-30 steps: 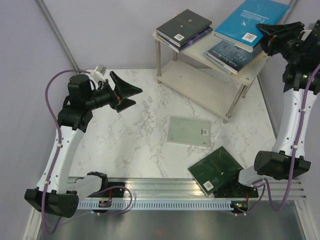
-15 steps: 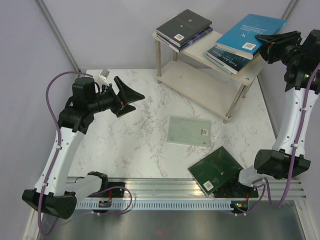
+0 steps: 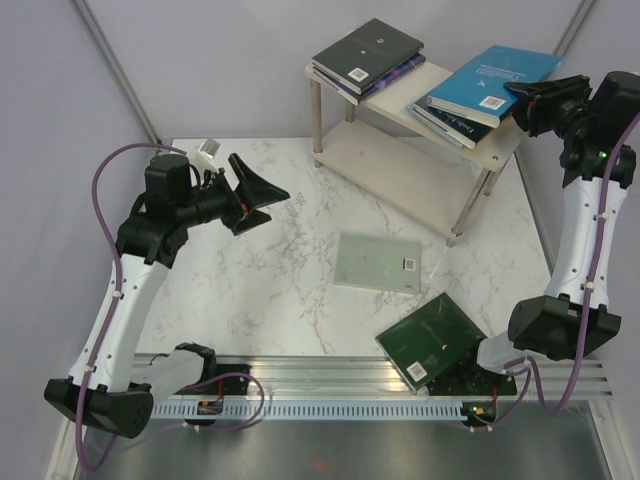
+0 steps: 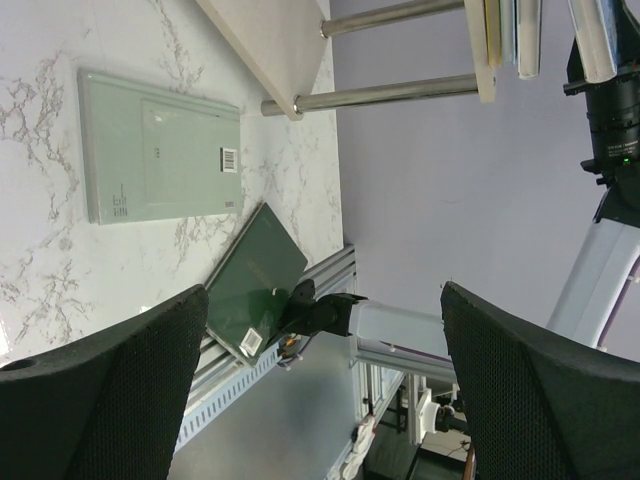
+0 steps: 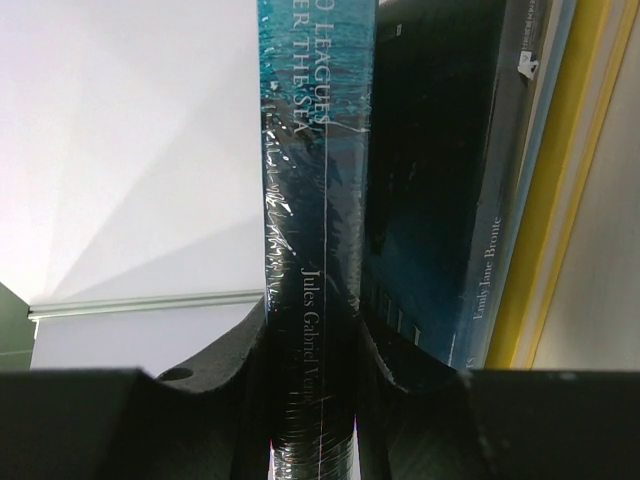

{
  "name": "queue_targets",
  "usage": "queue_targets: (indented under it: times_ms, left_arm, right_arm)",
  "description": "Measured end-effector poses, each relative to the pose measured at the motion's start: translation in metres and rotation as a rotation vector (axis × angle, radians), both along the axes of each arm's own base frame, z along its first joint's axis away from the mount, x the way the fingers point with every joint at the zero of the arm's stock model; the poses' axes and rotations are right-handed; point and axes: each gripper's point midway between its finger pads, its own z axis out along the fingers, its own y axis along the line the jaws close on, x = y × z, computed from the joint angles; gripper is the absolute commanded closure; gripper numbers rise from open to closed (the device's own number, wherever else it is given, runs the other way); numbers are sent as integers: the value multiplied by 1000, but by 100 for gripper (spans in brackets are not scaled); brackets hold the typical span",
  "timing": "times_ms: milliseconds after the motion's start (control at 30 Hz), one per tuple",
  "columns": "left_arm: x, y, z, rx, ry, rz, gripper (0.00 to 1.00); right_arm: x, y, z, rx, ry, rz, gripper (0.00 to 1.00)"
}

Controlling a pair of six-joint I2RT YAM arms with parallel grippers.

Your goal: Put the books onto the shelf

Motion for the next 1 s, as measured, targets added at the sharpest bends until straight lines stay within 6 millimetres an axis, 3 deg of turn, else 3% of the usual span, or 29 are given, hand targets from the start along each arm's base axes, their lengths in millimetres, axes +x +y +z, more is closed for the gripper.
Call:
queue_targets:
  times_ms: [500,567,600,700,733,767,867,1000]
  left_arm:
    - [0,0,-1,2,2,1,0]
    - [0,0,0,2,1,1,0]
    - [-1,0,0,2,0,1,0]
    - [-1,1,0,2,-2,2,0]
    - [-1,1,1,1,-3,2,0]
    - [-1,1,1,1,-3,2,0]
    - [-1,1,1,3,-4,5,0]
    - [0,2,1,5,-6,10,0]
  right_arm:
    - [10,14,-5,-8,-13,4,100]
    - [11,14,-7,-9,-15,5,84]
    - [11,14,-8,-9,-13,5,60]
    - [11,12,-9,-22,-20,-2,32]
    - [10,12,-9,-30,-22,-2,28]
    - [10,12,-10,-38,-21,-5,2]
    - [8,11,0,-70,-66,-6,2]
    - [0,12,-1,-112,-49,1,2]
